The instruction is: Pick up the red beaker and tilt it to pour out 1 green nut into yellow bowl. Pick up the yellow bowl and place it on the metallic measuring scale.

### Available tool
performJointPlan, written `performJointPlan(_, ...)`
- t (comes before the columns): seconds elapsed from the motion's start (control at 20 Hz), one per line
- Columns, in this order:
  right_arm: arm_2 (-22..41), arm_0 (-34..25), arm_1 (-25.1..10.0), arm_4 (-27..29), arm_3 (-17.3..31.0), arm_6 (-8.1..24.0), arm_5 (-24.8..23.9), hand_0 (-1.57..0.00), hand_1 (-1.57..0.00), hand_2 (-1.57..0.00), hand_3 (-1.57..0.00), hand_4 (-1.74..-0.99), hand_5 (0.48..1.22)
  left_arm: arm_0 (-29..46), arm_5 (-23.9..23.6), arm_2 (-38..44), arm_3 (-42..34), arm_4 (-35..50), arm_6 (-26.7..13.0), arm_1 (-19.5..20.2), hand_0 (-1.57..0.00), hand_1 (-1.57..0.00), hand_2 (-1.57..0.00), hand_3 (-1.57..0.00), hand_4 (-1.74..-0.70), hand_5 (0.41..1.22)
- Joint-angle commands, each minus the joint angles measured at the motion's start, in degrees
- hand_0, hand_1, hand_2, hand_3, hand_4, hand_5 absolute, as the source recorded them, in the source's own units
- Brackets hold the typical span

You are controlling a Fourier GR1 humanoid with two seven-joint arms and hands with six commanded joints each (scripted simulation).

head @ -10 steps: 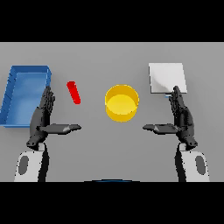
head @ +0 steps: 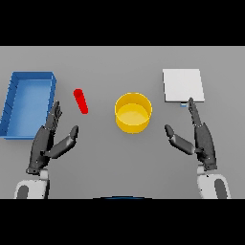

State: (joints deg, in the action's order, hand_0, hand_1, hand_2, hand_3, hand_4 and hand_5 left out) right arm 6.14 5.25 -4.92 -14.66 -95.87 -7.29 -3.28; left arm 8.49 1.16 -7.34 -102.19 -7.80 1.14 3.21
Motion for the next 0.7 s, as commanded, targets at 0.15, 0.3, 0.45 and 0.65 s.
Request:
performJointPlan(0.15, 1.01, -0.24, 0.74, -0.05, -1.73, 2.28, 0.5, 0.0, 0.0, 0.0, 0.0, -1.118, 0.6, -0.19, 0.37, -0.8, -0.81, -1.06, -5.73, 0.68, 0.0, 0.0, 0.0, 0.0, -1.14, 0.652)
performJointPlan(0.3, 0.01, 0.03, -0.04, 2.07, -1.85, 0.98, 1.85, 0.0, 0.0, 0.0, 0.0, -1.163, 0.624, -2.95, 0.24, -0.39, 2.79, -1.07, -6.3, 0.08, 0.0, 0.0, 0.0, 0.0, -1.14, 0.648)
performJointPlan(0.45, -0.22, 0.23, 0.06, 4.09, -2.21, 1.37, 3.34, 0.0, 0.0, 0.0, 0.0, -1.197, 0.627, -7.64, 0.26, 1.55, 8.79, -0.38, -7.46, 0.23, 0.0, 0.0, 0.0, 0.0, -1.16, 0.645)
performJointPlan(0.65, -0.32, -0.08, 0.08, 4.28, -0.99, 0.8, 3.68, 0.0, 0.0, 0.0, 0.0, -1.22, 0.626, -13.52, 0.63, 3.84, 18.47, -0.3, -4.01, 0.85, 0.0, 0.0, 0.0, 0.0, -1.18, 0.644)
